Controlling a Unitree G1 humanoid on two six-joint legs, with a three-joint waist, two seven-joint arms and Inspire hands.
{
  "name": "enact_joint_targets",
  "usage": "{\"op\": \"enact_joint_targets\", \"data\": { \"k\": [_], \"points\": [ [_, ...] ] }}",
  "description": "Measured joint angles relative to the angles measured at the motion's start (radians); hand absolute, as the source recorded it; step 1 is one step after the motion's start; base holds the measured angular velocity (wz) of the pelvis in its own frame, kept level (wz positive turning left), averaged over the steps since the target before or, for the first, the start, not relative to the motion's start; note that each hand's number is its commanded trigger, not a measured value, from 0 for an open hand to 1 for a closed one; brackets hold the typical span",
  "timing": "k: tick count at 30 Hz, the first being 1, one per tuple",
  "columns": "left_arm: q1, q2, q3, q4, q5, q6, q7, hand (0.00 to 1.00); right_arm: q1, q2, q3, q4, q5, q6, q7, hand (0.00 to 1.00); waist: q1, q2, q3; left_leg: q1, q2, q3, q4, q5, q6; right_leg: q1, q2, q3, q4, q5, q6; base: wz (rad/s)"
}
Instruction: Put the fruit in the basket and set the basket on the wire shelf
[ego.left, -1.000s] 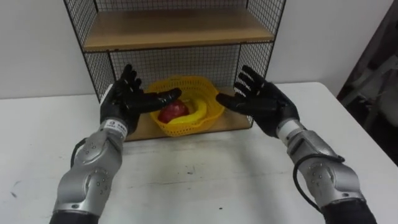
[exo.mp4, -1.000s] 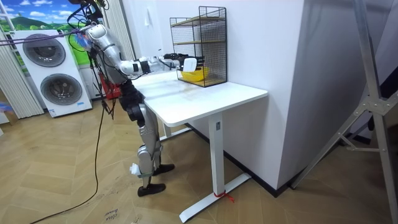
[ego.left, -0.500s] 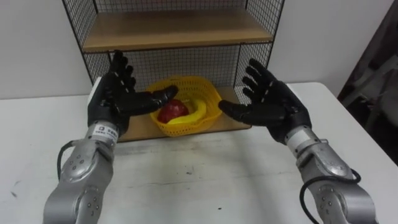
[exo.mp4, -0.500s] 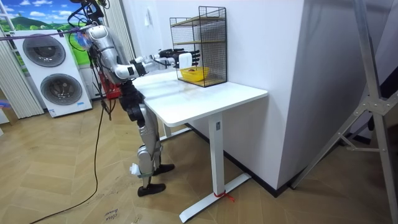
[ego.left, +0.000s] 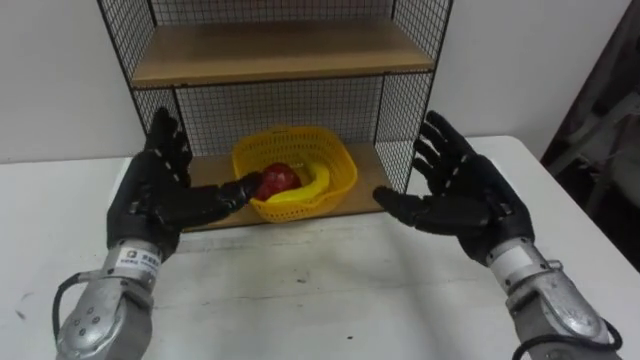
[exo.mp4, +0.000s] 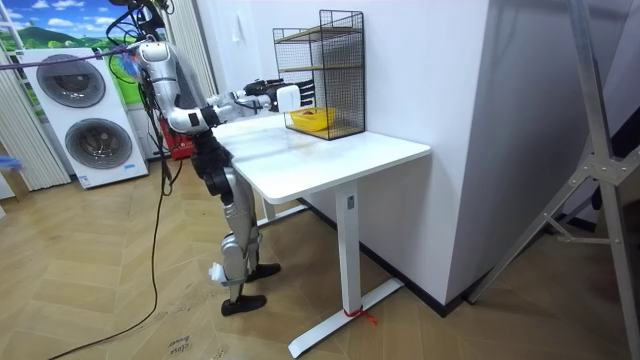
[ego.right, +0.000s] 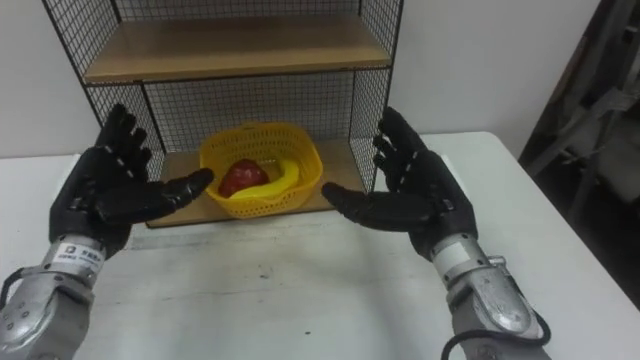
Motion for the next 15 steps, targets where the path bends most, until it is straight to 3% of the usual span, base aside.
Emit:
{"op": "enact_joint_targets", "data": {
  "k": [4,8,12,13,15],
  "points": [
    [0.053,-0.001,0.037,-0.013,-0.002,-0.024,-0.023,0.0,0.062,0.0,-0.041,-0.055,0.003,-0.03,0.016,0.0,0.002,-0.001,0.0026,-0.006,0.005,0.004,0.001,-0.003,-0.005,-0.007,0.004,0.008,-0.001,-0.004,-0.006,-0.04],
    [0.06,0.01,0.093,-0.023,-0.003,-0.028,-0.034,0.0,0.082,-0.011,-0.116,-0.079,0.01,-0.044,0.019,0.0,-0.001,0.007,0.0056,-0.019,0.011,0.007,0.008,-0.005,-0.009,-0.018,0.009,0.01,-0.002,0.005,-0.013,-0.05],
    [0.061,0.028,0.195,-0.061,-0.001,-0.029,-0.033,0.0,0.094,-0.037,-0.238,-0.103,0.004,-0.067,-0.028,0.0,-0.002,0.025,0.0113,-0.039,0.019,0.007,0.041,-0.024,-0.015,-0.024,0.017,0.009,-0.002,0.003,-0.018,-0.01],
    [0.063,0.028,0.228,-0.09,-0.001,-0.036,-0.032,0.0,0.1,-0.039,-0.275,-0.128,0.004,-0.067,-0.046,0.0,-0.005,0.025,0.0056,-0.05,0.022,0.007,0.046,-0.026,-0.017,-0.033,0.019,0.009,-0.001,0.003,-0.02,0.0],
    [0.069,0.028,0.278,-0.138,-0.01,-0.066,-0.031,0.0,0.1,-0.04,-0.325,-0.162,0.01,-0.081,-0.081,0.0,-0.006,0.035,0.0083,-0.057,0.024,0.007,0.047,-0.026,-0.018,-0.038,0.021,0.007,-0.002,0.007,-0.026,0.0]
  ]
}}
